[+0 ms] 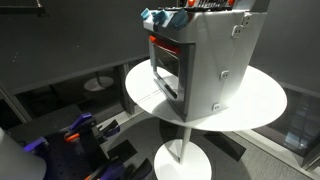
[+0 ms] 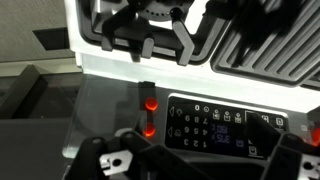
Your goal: Push the top right button on the toy stove
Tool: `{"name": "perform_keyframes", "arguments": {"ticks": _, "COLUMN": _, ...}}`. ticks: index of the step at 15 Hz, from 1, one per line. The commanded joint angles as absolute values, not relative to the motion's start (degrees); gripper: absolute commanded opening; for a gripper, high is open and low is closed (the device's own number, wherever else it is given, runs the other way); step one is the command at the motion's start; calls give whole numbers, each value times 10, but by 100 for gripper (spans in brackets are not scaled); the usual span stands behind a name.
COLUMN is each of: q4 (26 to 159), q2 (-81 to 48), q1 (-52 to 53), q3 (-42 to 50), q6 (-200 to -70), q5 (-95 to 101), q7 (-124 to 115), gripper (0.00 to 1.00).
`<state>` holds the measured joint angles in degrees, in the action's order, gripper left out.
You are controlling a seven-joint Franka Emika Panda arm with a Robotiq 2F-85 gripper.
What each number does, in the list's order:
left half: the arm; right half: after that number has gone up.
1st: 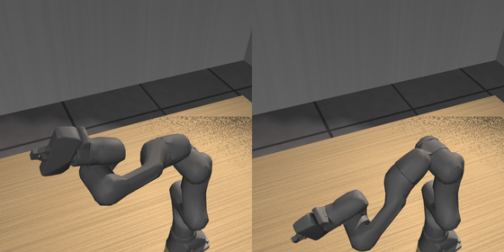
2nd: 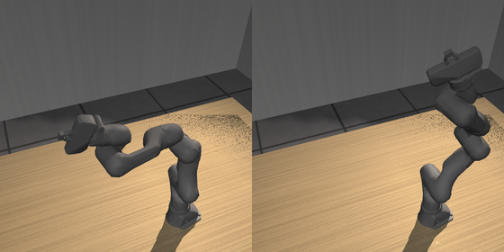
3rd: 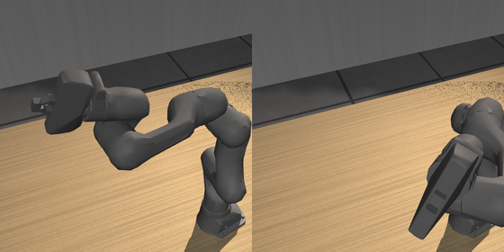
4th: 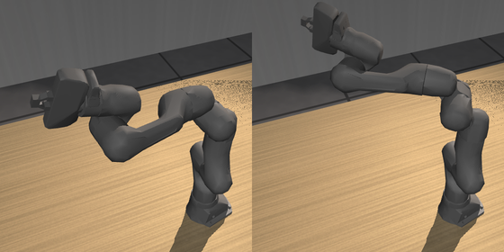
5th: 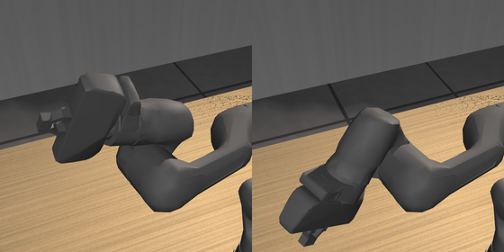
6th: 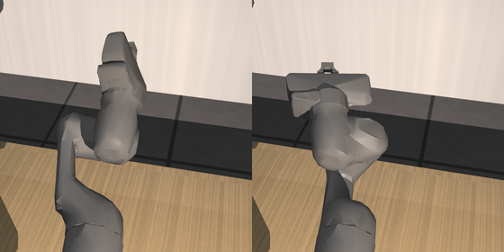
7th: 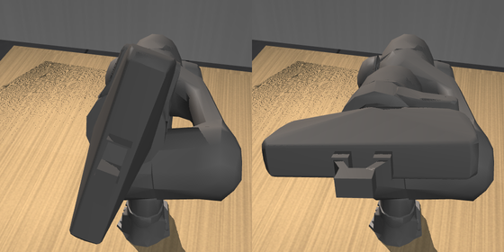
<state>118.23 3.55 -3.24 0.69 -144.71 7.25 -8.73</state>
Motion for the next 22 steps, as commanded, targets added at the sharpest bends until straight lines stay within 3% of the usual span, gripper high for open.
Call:
{"name": "perform_keyframes", "arguments": {"ticks": 1, "q4": 1147, "q2": 10, "q1": -30, "q3": 12, "q6": -1431, "q5": 58, "q7": -87, "gripper": 100}}
{"name": "perform_keyframes", "arguments": {"ticks": 22, "q4": 1103, "q2": -33, "q1": -26, "q3": 13, "q6": -1432, "q5": 33, "q7": -68, "gripper": 100}}
